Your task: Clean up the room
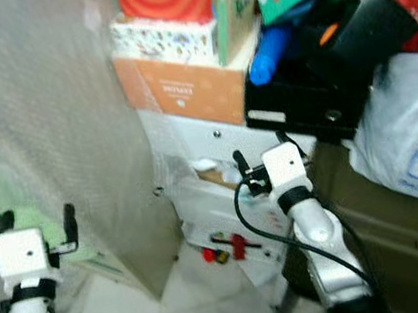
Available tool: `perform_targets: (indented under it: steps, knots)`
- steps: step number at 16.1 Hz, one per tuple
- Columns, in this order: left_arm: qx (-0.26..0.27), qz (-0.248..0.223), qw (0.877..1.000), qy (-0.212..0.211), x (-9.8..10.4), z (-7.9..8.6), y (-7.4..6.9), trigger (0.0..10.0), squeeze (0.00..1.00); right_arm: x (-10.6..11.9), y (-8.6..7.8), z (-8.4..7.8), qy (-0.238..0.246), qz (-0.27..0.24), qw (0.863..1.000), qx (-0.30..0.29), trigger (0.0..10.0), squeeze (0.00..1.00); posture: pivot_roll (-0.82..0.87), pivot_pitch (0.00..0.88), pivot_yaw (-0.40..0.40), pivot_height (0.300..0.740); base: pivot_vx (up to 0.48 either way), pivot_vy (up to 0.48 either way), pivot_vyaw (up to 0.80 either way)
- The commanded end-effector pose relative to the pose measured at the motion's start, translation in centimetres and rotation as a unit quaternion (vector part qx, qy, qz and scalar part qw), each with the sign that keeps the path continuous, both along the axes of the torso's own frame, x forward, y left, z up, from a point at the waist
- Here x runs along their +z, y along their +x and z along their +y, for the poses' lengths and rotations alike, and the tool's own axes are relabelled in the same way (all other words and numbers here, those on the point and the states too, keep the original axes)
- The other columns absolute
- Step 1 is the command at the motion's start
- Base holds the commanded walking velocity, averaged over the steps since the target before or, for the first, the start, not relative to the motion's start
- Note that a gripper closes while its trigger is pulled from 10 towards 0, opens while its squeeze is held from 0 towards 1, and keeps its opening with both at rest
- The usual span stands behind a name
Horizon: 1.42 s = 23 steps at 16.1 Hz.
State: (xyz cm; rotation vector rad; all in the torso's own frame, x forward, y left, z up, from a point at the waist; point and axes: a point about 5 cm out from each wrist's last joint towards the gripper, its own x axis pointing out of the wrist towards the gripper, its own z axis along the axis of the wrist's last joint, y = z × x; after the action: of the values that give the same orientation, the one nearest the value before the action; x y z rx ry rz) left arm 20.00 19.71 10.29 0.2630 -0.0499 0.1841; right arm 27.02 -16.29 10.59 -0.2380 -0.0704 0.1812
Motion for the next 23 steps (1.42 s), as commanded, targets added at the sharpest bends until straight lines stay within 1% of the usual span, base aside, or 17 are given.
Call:
perform_targets:
  steps: [1,4,7,9,11,17,23]
  knots:
    - [0.007,-0.003,1.0,0.011,0.3,0.2,-0.2,10.0,0.0,0.4,0.2,-0.1,0.001,-0.003,1.0,0.0,10.0,0.0,-0.02,0.012,-0.026,0.74,0.0,0.0,0.8]
    - [0.01,0.002,1.0,0.014,0.1,0.4,-0.4,10.0,0.0,0.3,0.2,-0.1,0.002,0.0,1.0,0.002,10.0,0.0,-0.02,0.011,-0.027,0.74,0.0,0.0,0.8]
    - [0.011,-0.001,1.0,0.015,0.3,0.3,0.0,10.0,0.0,0.3,0.3,0.1,-0.003,-0.002,1.0,0.006,10.0,0.0,-0.02,0.01,-0.025,0.74,0.0,0.0,0.8]
    - [0.0,-0.012,1.0,0.027,0.5,0.0,0.3,10.0,0.0,0.3,0.3,0.1,-0.001,-0.002,1.0,0.006,10.0,0.0,-0.02,0.0,-0.024,0.74,0.0,0.0,0.8]
    - [-0.005,-0.015,1.0,0.025,0.7,-0.2,0.7,10.0,0.0,0.4,0.5,0.2,0.001,-0.003,1.0,0.005,10.0,0.0,-0.02,0.0,-0.021,0.74,0.0,0.0,0.8]
    - [-0.009,-0.018,1.0,0.024,0.7,-0.2,1.0,10.0,0.0,0.4,0.6,0.2,0.004,-0.004,1.0,0.004,10.0,0.0,-0.02,0.0,-0.022,0.74,0.0,0.0,0.8]
    - [-0.017,-0.03,0.999,0.027,1.0,-0.8,1.3,10.0,0.0,0.6,1.0,0.6,0.005,-0.008,1.0,0.009,10.0,0.0,-0.01,0.0,-0.022,0.74,0.0,0.0,0.8]
